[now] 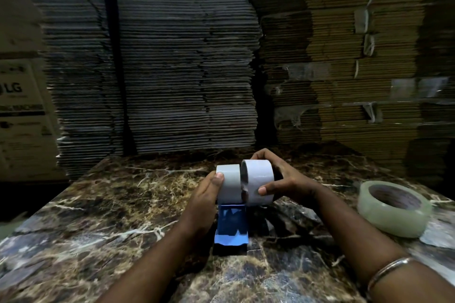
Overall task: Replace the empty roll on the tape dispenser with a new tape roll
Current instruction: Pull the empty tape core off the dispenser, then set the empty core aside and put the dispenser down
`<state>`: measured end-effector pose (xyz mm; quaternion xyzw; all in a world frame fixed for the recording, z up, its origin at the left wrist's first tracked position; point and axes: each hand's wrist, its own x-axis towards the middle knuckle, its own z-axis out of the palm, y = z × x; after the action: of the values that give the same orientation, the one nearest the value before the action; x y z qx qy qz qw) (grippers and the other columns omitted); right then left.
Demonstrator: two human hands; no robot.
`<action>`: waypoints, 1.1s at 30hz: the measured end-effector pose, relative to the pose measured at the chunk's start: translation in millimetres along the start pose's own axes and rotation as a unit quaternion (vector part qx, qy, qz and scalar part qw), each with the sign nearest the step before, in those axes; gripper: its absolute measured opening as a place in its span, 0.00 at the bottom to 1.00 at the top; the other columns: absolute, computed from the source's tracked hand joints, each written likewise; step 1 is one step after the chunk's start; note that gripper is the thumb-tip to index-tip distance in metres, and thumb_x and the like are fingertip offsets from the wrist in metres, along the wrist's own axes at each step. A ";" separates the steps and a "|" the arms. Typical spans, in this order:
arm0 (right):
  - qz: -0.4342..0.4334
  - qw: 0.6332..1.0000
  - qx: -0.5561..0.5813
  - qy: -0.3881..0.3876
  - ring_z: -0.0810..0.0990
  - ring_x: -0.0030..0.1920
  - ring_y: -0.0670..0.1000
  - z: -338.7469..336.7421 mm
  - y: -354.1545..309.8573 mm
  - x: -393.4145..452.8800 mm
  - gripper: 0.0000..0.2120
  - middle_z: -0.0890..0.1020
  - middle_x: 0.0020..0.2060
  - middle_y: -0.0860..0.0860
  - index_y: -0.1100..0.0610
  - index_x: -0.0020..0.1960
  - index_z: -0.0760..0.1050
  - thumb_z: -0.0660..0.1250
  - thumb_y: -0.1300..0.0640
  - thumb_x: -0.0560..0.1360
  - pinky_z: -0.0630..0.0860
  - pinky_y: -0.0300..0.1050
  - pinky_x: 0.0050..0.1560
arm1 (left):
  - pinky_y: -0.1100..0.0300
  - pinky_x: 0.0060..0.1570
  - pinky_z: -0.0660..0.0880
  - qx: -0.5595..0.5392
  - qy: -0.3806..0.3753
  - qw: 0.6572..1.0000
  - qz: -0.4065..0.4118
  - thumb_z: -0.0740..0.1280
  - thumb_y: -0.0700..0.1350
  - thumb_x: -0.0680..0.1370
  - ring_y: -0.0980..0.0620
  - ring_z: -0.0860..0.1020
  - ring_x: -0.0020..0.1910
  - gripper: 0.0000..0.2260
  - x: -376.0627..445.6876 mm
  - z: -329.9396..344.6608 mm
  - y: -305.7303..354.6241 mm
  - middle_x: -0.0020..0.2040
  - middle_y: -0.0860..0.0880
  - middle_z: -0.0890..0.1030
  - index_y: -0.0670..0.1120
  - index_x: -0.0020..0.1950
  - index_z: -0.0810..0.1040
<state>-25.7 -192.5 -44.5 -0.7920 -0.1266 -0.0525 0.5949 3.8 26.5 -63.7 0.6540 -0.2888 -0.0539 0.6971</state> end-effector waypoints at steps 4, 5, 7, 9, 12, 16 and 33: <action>0.012 0.998 0.039 0.053 0.77 0.48 0.52 -6.3 2.2 -1.4 0.36 0.76 0.51 0.55 0.56 0.62 0.69 0.74 0.53 0.56 0.76 0.52 0.38 | 0.59 0.39 0.78 -0.036 0.009 0.999 -0.014 0.57 0.49 0.82 0.47 0.80 0.45 0.16 4.9 -2.0 -3.1 0.51 0.33 0.79 0.39 0.56 0.78; 0.009 0.997 0.034 0.071 0.78 0.46 0.49 -5.7 1.7 -0.6 0.38 0.77 0.50 0.55 0.58 0.63 0.68 0.73 0.52 0.55 0.77 0.47 0.35 | 0.60 0.37 0.78 -0.036 0.011 0.999 -0.013 0.56 0.47 0.82 0.50 0.80 0.43 0.16 5.7 -2.6 -3.9 0.49 0.34 0.80 0.37 0.56 0.78; -0.006 0.993 0.006 0.115 0.79 0.45 0.47 -3.1 3.5 3.6 0.40 0.78 0.51 0.56 0.60 0.64 0.69 0.74 0.50 0.54 0.78 0.45 0.36 | 0.65 0.33 0.77 -0.035 0.018 0.999 -0.009 0.56 0.44 0.82 0.56 0.80 0.37 0.14 6.7 -2.6 -4.0 0.44 0.40 0.79 0.37 0.52 0.77; -0.005 0.980 -0.076 0.183 0.79 0.53 0.52 -2.0 11.6 9.9 0.42 0.77 0.58 0.58 0.54 0.66 0.68 0.76 0.45 0.55 0.79 0.54 0.50 | 0.62 0.36 0.77 -0.028 0.019 0.999 -0.005 0.58 0.46 0.81 0.51 0.79 0.41 0.12 9.0 -2.8 -4.8 0.46 0.40 0.80 0.39 0.53 0.77; 0.034 0.941 -0.223 0.251 0.76 0.61 0.55 -3.5 18.9 12.1 0.44 0.74 0.62 0.55 0.49 0.69 0.60 0.76 0.39 0.59 0.75 0.56 0.62 | 0.60 0.38 0.76 -0.037 0.025 0.999 -0.004 0.63 0.50 0.77 0.50 0.78 0.45 0.15 9.7 -2.9 -4.7 0.47 0.45 0.82 0.40 0.56 0.77; 0.066 0.881 -0.396 0.250 0.77 0.58 0.54 2.5 18.9 8.2 0.37 0.74 0.59 0.51 0.48 0.63 0.61 0.71 0.32 0.63 0.77 0.54 0.54 | 0.64 0.33 0.76 -0.030 0.033 0.999 0.000 0.64 0.48 0.77 0.56 0.79 0.39 0.11 11.2 0.1 -6.8 0.44 0.46 0.81 0.40 0.51 0.78; 0.122 0.830 -0.486 0.243 0.78 0.54 0.59 9.5 23.5 9.9 0.25 0.70 0.50 0.51 0.50 0.56 0.68 0.68 0.38 0.66 0.71 0.48 0.44 | 0.55 0.36 0.73 0.018 0.087 0.996 0.009 0.63 0.47 0.80 0.50 0.77 0.40 0.12 9.9 3.2 -3.1 0.40 0.47 0.80 0.41 0.44 0.80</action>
<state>-10.7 -188.2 -66.7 -0.9497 0.1614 -0.2251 0.1460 11.4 18.8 -63.4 0.6659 -0.2339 0.0141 0.7083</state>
